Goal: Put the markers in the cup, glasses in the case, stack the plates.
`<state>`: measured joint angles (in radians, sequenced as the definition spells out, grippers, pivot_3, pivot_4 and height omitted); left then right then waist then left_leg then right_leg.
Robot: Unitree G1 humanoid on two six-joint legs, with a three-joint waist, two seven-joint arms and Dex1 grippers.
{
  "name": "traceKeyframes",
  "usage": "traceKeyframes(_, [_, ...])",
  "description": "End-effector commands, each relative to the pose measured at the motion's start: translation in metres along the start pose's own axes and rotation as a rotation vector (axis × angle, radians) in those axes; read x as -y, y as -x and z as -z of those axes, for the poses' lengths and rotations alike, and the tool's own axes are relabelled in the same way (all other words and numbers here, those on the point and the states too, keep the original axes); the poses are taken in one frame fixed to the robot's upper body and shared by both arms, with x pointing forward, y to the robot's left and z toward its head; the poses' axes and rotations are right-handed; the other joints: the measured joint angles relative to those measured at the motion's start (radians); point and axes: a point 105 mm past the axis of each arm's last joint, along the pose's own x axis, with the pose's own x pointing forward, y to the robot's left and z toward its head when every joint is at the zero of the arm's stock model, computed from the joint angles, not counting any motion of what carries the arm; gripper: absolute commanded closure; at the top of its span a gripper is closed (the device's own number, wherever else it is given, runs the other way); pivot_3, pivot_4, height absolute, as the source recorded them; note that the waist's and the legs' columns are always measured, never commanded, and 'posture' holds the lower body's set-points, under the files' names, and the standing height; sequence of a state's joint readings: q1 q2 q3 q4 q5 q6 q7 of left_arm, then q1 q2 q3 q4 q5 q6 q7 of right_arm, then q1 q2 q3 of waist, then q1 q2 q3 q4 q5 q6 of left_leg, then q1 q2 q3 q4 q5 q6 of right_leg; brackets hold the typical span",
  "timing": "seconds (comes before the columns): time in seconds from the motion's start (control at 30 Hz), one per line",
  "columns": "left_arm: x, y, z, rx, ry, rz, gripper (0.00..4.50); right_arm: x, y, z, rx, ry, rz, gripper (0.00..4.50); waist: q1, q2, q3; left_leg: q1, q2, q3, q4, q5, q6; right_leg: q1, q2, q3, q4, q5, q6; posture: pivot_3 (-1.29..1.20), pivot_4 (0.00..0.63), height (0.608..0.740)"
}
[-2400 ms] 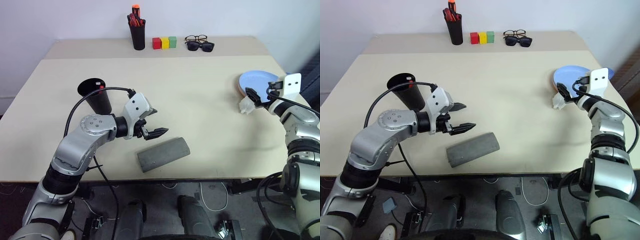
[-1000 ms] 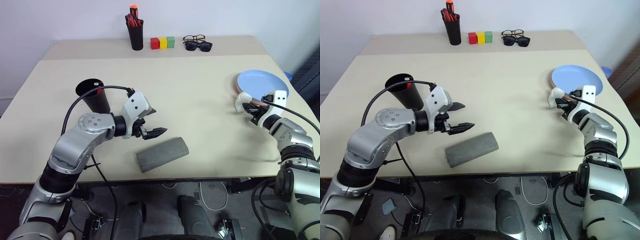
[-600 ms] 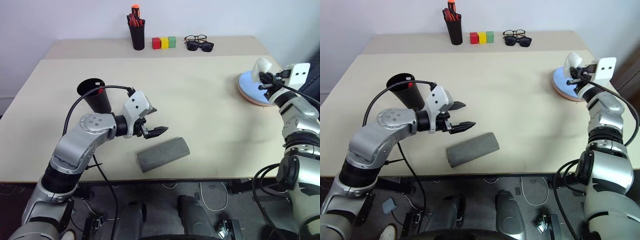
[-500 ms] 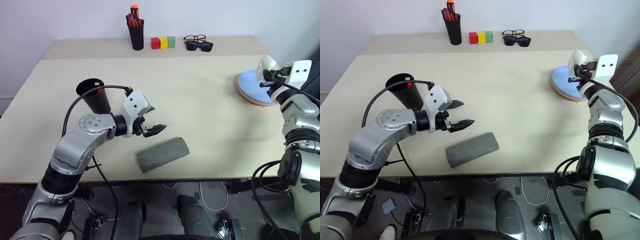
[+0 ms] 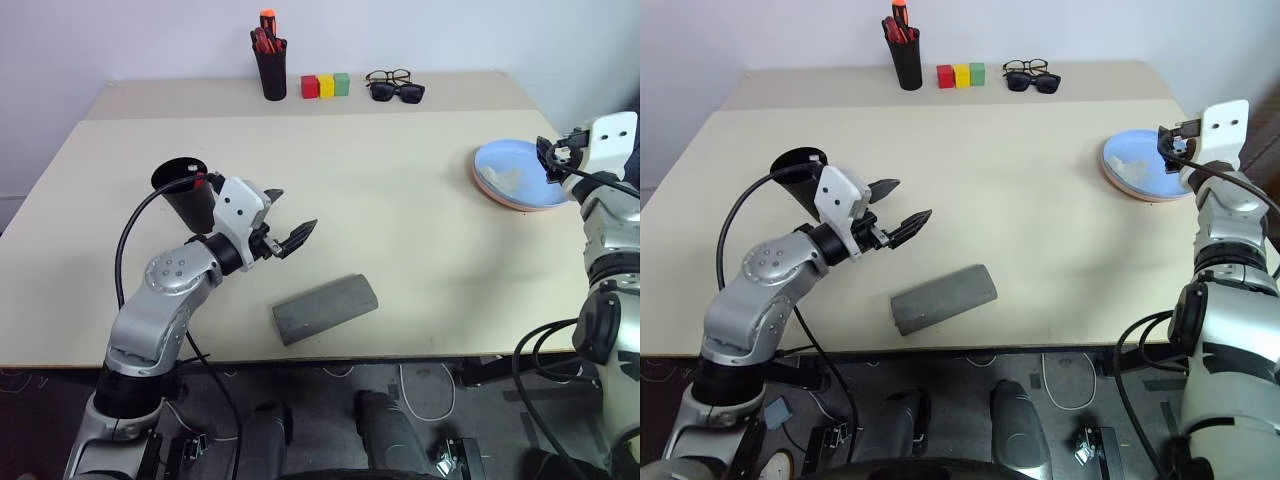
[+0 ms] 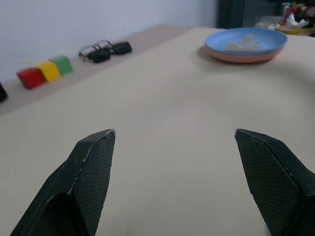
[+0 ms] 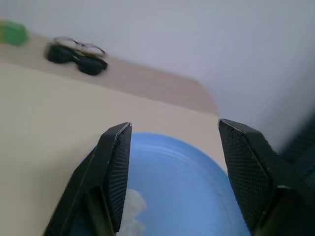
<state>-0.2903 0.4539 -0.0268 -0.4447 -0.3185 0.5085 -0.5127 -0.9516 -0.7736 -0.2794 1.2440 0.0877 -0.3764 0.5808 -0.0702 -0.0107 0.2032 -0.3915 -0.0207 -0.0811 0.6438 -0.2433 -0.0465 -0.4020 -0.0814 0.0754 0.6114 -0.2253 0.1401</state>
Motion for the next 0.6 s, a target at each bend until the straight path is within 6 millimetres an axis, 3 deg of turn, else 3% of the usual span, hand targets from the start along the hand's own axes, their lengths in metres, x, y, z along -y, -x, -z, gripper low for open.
traceKeyframes(0.03, [-0.001, 0.014, -0.005, 0.058, -0.016, 0.017, 0.52, 0.005, 0.022, -0.013, 0.086, 0.039, -0.148, 1.69, 0.002, 0.0, 0.0, 0.0, 0.0, 0.0, 0.0, 0.0, 0.0, 0.0, 0.0, 0.0, 0.0, 0.0, 0.0, 0.0, 0.15, 0.74])
traceKeyframes(0.17, [-0.009, 0.042, 0.002, 0.121, 0.034, -0.004, 0.52, 0.017, 0.07, -0.012, 0.122, 0.126, -0.206, 1.69, 0.012, 0.001, 0.0, -0.001, 0.0, 0.0, 0.001, 0.0, 0.001, 0.0, -0.001, 0.0, -0.001, -0.001, 0.001, 0.0, 0.15, 0.74])
traceKeyframes(0.37, [-0.02, 0.072, 0.014, 0.151, -0.003, -0.095, 0.52, 0.021, 0.149, 0.007, -0.003, 0.119, -0.333, 1.69, 0.021, 0.001, 0.0, 0.001, 0.001, 0.002, 0.001, -0.001, 0.001, 0.001, -0.001, 0.001, 0.0, -0.003, -0.001, 0.0, 0.15, 0.74])
traceKeyframes(0.5, [-0.023, 0.081, 0.029, 0.111, 0.031, -0.062, 0.52, 0.015, 0.189, 0.018, -0.069, 0.068, -0.401, 1.69, 0.023, 0.0, -0.001, 0.001, 0.001, 0.003, 0.003, -0.001, 0.0, 0.001, -0.001, 0.002, -0.001, -0.004, 0.001, 0.0, 0.15, 0.74])
traceKeyframes(0.6, [-0.022, 0.085, 0.039, 0.076, 0.053, -0.006, 0.52, 0.013, 0.204, 0.023, -0.087, 0.051, -0.419, 1.69, 0.02, 0.0, -0.001, 0.001, 0.001, 0.003, 0.003, -0.001, 0.0, 0.0, -0.001, 0.002, -0.001, -0.005, 0.001, 0.0, 0.15, 0.74])
